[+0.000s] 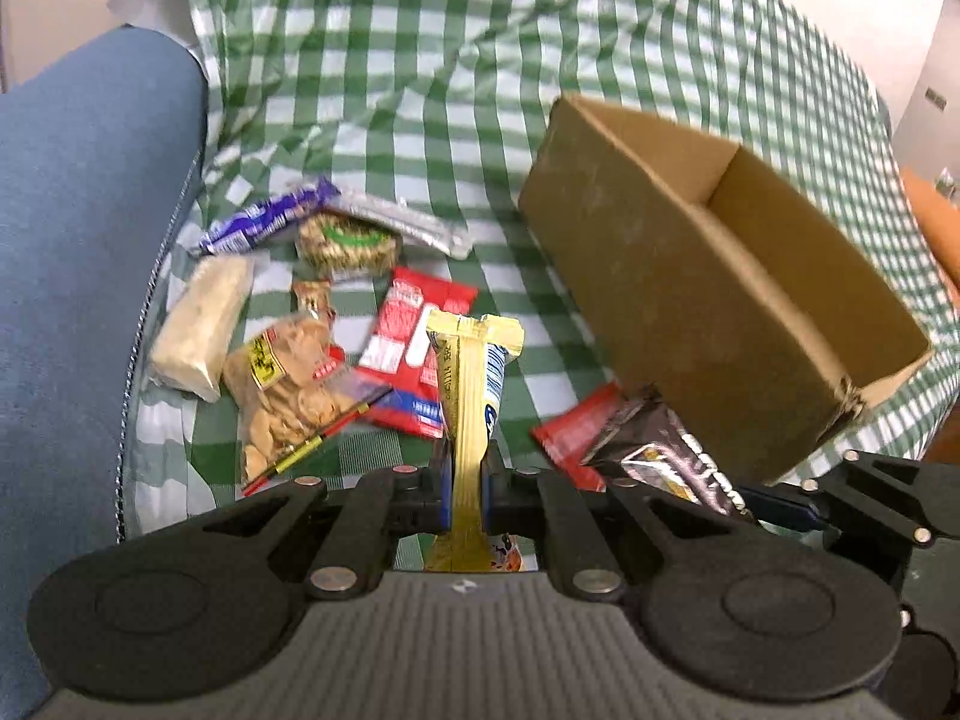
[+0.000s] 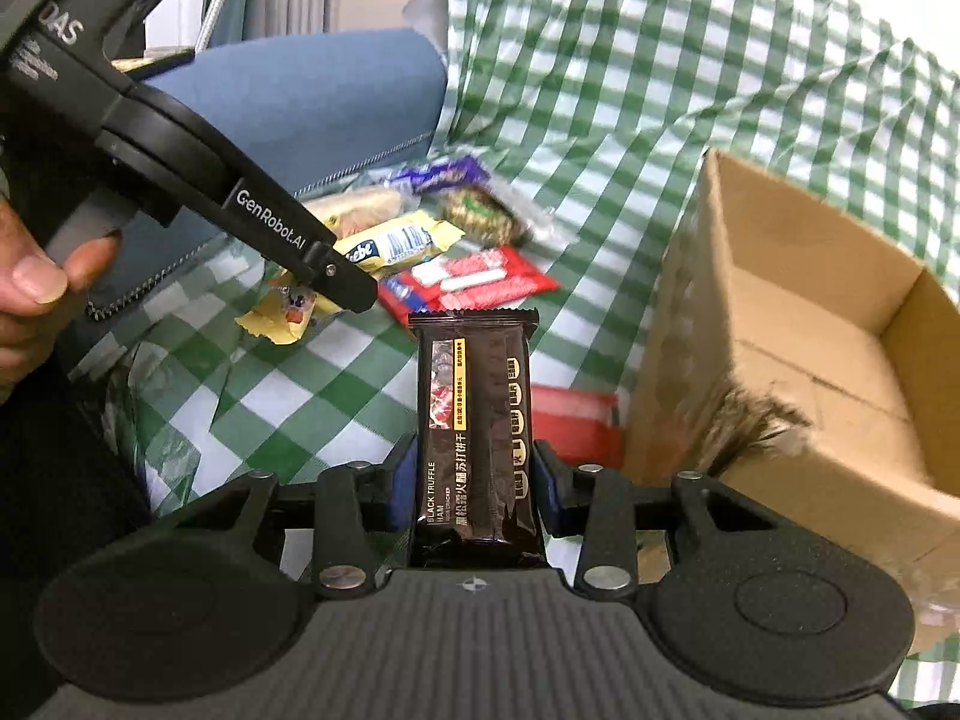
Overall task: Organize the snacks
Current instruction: 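Carry the chocolate bar and yellow wafer bar with both tools over the box, then open both tools to drop the two bars into the box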
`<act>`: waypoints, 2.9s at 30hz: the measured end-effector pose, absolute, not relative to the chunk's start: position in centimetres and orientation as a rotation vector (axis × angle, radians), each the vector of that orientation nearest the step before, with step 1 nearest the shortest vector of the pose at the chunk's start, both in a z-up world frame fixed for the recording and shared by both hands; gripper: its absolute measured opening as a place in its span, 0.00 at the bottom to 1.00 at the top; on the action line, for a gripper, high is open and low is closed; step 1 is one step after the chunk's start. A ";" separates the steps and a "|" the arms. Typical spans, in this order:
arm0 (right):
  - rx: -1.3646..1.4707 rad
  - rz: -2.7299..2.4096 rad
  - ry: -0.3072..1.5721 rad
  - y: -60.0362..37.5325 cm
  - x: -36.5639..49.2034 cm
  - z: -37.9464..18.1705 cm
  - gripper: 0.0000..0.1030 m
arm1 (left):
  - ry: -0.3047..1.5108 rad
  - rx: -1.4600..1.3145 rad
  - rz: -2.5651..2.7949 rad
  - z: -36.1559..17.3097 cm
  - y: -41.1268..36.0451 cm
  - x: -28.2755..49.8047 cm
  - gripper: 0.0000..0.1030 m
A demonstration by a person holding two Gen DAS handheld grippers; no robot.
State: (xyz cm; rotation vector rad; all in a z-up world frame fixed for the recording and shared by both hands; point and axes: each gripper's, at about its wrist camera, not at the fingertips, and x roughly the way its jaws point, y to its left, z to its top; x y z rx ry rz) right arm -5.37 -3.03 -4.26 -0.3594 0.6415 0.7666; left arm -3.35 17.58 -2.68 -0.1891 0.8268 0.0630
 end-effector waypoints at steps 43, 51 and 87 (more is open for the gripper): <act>-0.046 0.422 0.382 -18.8 9.9 3.8 0.40 | 0.431 -0.002 -0.023 6.6 5.4 -0.1 0.09; -0.077 0.386 0.383 -19.0 10.7 3.5 0.40 | 0.431 -0.040 -0.060 8.3 2.3 5.1 0.09; -0.163 0.280 0.412 -20.4 11.9 2.0 0.40 | 0.528 -0.098 -0.133 3.5 -1.2 9.1 0.10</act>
